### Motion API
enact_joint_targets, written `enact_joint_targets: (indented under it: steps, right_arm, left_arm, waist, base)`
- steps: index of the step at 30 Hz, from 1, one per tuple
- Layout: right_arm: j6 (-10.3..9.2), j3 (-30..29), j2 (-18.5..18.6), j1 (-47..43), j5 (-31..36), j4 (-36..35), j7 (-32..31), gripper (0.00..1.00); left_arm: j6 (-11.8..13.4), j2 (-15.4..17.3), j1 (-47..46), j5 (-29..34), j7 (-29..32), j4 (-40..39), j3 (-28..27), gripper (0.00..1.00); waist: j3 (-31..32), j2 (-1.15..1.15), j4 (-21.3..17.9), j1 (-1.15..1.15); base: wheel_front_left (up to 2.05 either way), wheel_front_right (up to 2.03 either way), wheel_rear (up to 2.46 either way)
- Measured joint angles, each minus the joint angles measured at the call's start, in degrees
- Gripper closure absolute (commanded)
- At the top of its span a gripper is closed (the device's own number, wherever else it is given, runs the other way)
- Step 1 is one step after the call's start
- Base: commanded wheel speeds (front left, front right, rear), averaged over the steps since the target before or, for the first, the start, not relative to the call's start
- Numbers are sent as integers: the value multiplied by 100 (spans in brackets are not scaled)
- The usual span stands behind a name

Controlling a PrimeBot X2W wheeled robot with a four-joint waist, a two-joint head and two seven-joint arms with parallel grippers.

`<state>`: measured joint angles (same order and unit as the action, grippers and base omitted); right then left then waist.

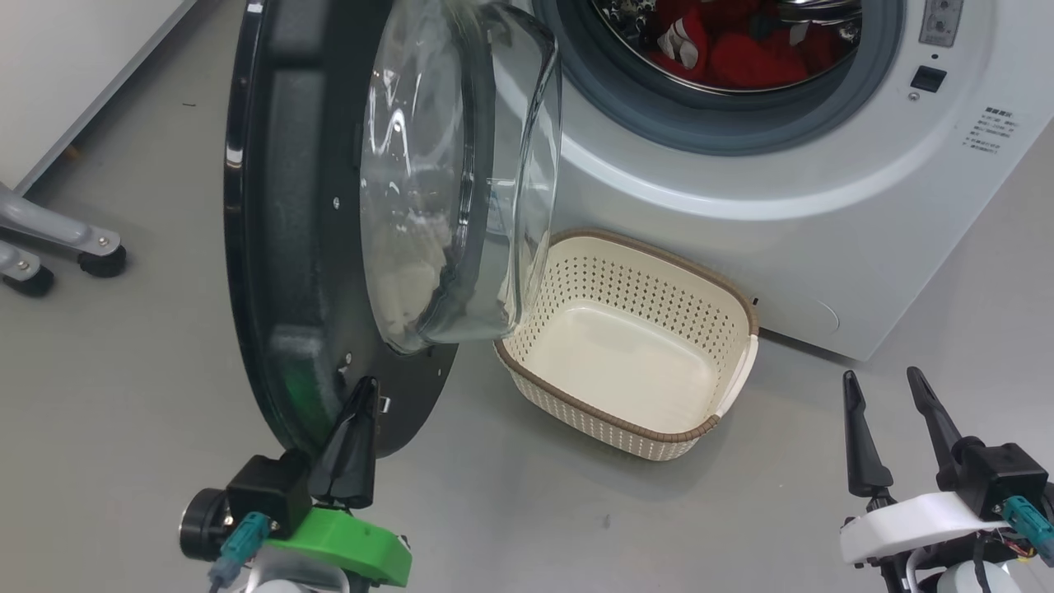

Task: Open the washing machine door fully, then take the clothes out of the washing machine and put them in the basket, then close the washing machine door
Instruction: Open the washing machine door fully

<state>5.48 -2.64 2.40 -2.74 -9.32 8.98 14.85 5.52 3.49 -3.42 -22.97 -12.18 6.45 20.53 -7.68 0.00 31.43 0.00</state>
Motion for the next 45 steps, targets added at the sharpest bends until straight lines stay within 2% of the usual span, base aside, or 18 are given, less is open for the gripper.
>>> enact_joint_targets:
  steps: [26,45]
  right_arm:
    - [51,94,-5,116,113,-307,1,0]
    - [53,78,-4,118,140,-341,0,0]
  left_arm:
    - [73,109,-47,-242,-201,615,-1455,100]
    - [100,240,-661,-421,-209,1294,-2498,100]
  waist:
    - [-46,0,-179,0]
    - [-276,0,-324,0]
  base:
    - [0,0,0]
    - [0,0,0]
